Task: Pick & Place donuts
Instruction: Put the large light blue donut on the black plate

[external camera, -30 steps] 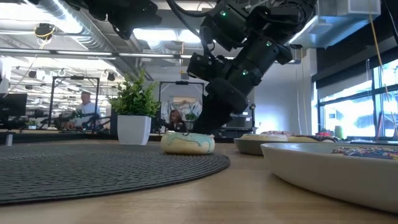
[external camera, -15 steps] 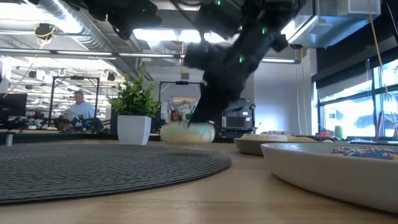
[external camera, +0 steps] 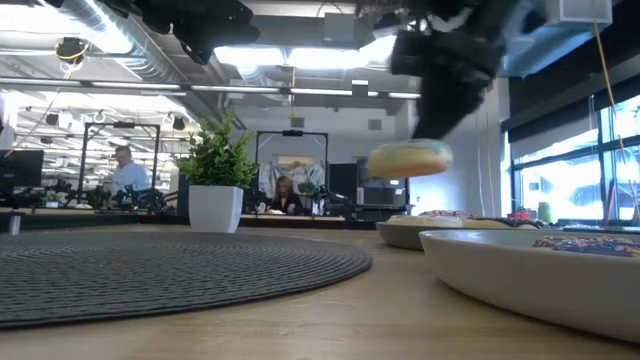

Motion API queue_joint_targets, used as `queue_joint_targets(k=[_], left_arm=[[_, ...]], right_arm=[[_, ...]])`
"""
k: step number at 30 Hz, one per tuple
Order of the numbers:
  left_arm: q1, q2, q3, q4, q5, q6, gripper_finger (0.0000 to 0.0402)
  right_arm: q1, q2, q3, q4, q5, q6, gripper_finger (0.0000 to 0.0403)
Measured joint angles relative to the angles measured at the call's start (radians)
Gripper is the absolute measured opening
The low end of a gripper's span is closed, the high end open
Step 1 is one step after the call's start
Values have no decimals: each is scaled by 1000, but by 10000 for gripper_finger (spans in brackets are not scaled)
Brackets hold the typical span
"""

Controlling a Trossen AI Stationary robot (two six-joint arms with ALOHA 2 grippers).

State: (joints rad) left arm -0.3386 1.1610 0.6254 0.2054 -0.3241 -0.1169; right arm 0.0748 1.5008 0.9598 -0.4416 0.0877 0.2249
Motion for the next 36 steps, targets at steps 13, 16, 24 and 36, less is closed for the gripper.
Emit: queue_joint_targets(k=[13, 16, 24, 36], left_arm=[[0, 0, 0, 0, -1, 0, 134], [0, 0, 0, 0, -1, 0, 136], [0, 0, 0, 0, -2, 0, 132], [0, 0, 0, 0, -1, 0, 136]], right_arm=[[-46, -203, -312, 81, 148, 183, 32], [-46, -199, -336, 109, 148, 184, 30], [-46, -199, -344, 112, 149, 183, 46], [-46, -199, -306, 94, 149, 160, 139]])
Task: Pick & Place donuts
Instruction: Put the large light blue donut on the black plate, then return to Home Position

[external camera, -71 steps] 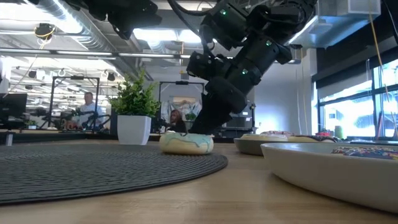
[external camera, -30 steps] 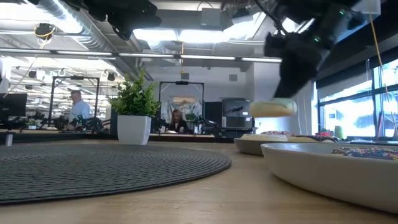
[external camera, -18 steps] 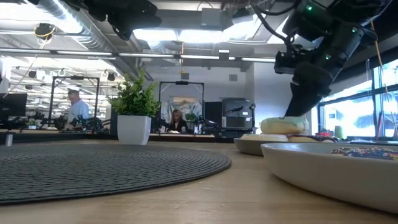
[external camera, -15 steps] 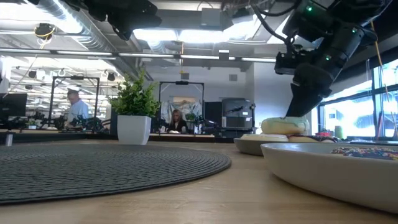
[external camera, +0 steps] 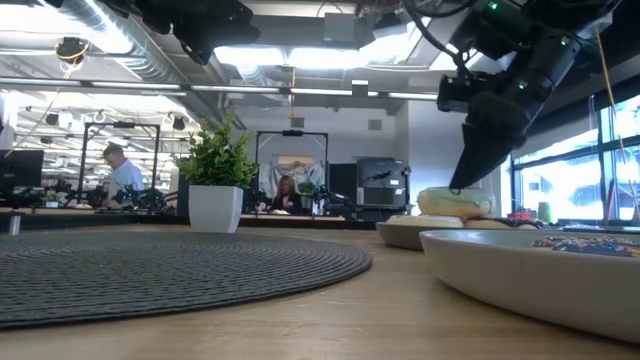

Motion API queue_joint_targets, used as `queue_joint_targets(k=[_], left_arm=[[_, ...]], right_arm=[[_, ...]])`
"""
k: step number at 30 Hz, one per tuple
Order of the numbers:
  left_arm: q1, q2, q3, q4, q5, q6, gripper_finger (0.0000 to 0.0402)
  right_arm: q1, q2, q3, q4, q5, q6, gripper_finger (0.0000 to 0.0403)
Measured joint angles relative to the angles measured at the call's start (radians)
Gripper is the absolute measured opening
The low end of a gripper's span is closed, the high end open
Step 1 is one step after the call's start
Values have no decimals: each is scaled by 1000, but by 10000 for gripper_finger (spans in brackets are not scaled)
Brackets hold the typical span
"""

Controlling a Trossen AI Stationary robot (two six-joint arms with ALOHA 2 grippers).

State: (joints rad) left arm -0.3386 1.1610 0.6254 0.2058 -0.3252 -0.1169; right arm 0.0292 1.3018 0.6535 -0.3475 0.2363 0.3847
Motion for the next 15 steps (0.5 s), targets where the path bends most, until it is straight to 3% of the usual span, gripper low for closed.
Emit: queue_joint_targets(k=[7, 11, 15], left_arm=[[0, 0, 0, -1, 0, 74, 133], [-4, -13, 0, -79, 4, -52, 136], [-30, -61, -14, -95, -18, -128, 135]], right_arm=[[1, -27, 115, -260, 3, 28, 168], [52, -108, 117, -347, 58, 33, 171], [157, -243, 42, -317, 80, 29, 169]])
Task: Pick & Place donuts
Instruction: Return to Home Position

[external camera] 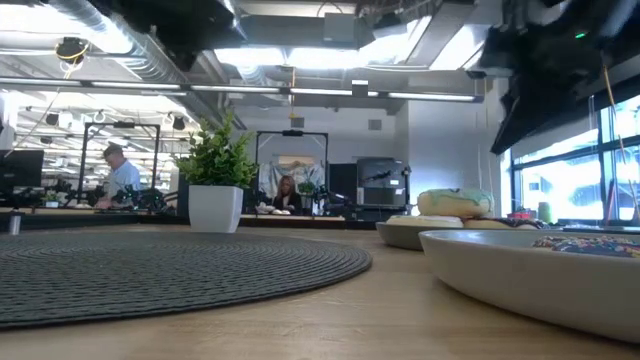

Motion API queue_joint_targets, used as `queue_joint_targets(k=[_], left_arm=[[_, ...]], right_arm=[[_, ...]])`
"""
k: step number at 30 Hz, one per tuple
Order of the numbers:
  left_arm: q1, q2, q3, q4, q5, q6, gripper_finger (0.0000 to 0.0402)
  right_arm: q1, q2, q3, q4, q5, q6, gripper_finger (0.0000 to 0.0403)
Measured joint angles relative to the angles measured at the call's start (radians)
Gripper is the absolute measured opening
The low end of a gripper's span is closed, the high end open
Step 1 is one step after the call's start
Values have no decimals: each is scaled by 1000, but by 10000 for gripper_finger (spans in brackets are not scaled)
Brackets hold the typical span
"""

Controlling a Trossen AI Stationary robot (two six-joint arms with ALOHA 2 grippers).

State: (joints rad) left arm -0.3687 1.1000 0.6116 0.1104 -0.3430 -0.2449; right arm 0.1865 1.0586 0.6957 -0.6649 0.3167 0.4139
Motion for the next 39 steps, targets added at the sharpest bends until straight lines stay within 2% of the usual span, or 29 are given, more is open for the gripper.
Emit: queue_joint_targets(k=[5, 10, 13, 16, 19, 21, 27, 31, 39], left_arm=[[-44, -139, -102, 32, -103, -2, 133], [-44, -321, -282, 178, -129, 49, 136], [8, -418, -379, 222, -122, 57, 136], [98, -521, -443, 230, -14, 59, 134], [203, -624, -479, 223, 139, 94, 132], [269, -693, -490, 205, 191, 119, 132], [405, -852, -562, 97, 202, 89, 132], [444, -938, -604, 87, 211, 83, 135], [491, -1096, -603, -76, 215, 91, 135]], right_arm=[[98, -216, -154, 147, 35, 47, 169], [168, -406, -341, 380, 25, -12, 169], [203, -489, -444, 520, 23, -59, 169], [215, -562, -516, 598, 23, -89, 169], [215, -633, -548, 595, 23, -99, 168], [215, -677, -559, 586, 22, -106, 168], [215, -795, -604, 575, 23, -127, 168], [215, -855, -609, 551, 23, -126, 168], [215, -987, -608, 435, 23, -154, 168]])
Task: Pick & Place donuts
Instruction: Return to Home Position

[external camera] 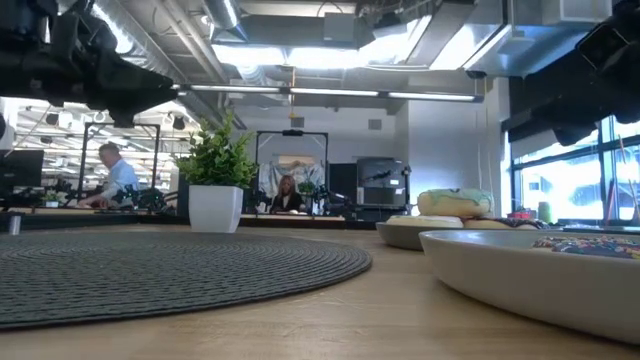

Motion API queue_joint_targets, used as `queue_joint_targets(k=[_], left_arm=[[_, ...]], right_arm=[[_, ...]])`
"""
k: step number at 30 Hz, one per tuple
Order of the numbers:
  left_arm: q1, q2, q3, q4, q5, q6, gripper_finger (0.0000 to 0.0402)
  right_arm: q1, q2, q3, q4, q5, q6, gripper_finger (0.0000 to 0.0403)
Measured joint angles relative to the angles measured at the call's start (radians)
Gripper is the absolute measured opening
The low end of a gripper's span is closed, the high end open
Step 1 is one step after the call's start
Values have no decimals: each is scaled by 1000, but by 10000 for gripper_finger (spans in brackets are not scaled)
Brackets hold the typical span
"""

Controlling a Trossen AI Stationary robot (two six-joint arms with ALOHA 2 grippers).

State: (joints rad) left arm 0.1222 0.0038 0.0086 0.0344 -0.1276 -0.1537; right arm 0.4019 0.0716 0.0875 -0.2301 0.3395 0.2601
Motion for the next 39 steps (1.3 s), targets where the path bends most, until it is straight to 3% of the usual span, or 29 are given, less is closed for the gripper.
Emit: queue_joint_targets(k=[4, 14, 27, 31, 39], left_arm=[[18, -3, 5, -7, 45, 0, 132], [65, -4, 6, -25, 44, -25, 136], [71, -4, 6, -25, 40, -25, 135], [71, -4, 6, -24, 40, -25, 136], [71, -4, 6, -8, 39, -19, 132]], right_arm=[[0, -69, 2, -14, 0, -34, 168], [0, -71, 5, 6, 0, -160, 168], [0, -70, 3, 139, -41, -265, 168], [-3, -70, -77, 303, -25, -322, 168], [-81, -62, -80, 302, -26, -331, 168]])
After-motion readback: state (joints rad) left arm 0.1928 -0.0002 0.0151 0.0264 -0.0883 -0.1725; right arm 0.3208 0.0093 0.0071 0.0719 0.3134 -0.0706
